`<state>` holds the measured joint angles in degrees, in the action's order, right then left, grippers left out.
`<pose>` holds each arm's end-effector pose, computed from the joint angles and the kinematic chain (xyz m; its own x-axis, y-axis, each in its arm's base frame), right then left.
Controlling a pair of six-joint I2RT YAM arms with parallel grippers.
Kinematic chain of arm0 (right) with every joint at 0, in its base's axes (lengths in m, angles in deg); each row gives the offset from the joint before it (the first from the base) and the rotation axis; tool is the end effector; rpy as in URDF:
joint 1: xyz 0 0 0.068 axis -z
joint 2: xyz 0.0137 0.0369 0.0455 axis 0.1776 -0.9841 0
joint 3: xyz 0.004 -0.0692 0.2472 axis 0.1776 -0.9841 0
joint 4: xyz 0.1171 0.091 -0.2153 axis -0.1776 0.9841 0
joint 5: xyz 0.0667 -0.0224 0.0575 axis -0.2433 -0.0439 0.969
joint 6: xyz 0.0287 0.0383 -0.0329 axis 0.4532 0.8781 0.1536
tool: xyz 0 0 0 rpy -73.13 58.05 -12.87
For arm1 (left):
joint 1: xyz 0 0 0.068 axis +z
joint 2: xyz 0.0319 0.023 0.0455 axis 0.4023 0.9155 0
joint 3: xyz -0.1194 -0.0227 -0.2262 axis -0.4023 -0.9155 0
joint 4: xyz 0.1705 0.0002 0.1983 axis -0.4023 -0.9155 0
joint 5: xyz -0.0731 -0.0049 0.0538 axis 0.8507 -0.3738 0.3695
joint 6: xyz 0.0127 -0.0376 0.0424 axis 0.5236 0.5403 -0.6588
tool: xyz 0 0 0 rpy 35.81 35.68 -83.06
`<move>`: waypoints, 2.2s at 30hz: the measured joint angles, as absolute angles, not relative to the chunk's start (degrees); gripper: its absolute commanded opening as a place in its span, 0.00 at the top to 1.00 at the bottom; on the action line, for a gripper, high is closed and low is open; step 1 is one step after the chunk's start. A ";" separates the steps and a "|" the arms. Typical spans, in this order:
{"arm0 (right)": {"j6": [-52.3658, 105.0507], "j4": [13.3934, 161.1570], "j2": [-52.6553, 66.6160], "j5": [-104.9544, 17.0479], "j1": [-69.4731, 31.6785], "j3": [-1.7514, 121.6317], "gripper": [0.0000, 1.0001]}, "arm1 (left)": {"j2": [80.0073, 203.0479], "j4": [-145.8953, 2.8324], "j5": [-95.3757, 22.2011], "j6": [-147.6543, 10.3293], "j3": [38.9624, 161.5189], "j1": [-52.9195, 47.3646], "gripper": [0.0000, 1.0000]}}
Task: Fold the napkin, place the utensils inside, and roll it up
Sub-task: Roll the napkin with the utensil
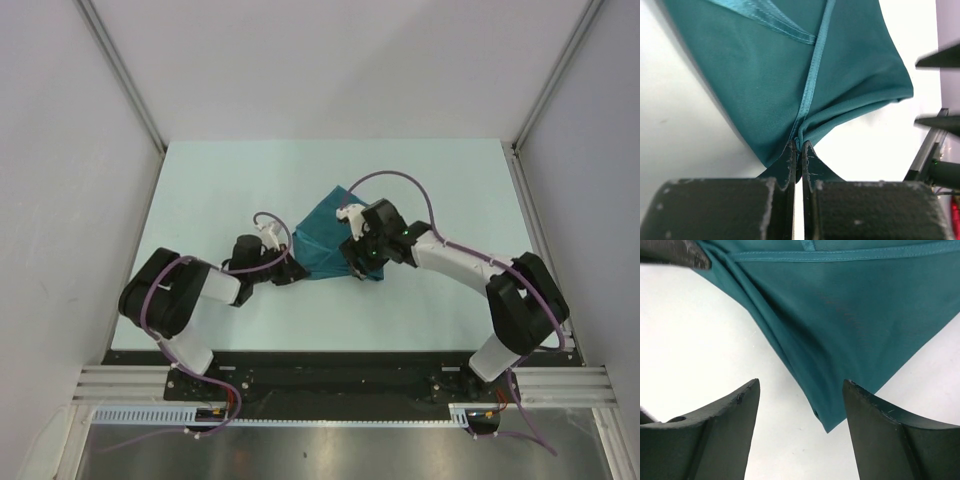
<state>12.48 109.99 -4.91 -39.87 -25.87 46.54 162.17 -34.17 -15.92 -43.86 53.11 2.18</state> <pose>0.2709 0.2079 0.1940 -0.5666 -0.5617 -0.6029 -0.7484 0.6569 0.0913 0.2499 -0.1203 0.0895 -0.8098 -0.2385 -0.5360 0.2788 0.6474 -0.7094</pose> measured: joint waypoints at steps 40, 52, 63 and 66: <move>6.84 111.19 -11.70 -70.97 -37.45 45.91 1.00 | 165.93 -49.25 -8.66 -44.98 63.16 6.66 1.00; 6.18 120.79 -18.72 -57.57 -29.65 57.87 0.92 | 166.57 -52.10 -8.40 -46.72 64.82 6.86 1.00; 9.62 122.27 -21.28 -51.10 -22.92 61.47 0.71 | 168.75 -51.85 -6.06 -46.77 66.44 7.38 1.00; 12.48 121.18 -21.21 -49.83 -20.62 61.58 0.55 | 169.10 -51.68 -5.63 -46.75 66.68 7.38 1.00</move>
<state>12.48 121.18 -21.21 -49.83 -20.62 61.58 169.10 -51.68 -5.63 -46.75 66.68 7.38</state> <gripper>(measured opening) 0.339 0.025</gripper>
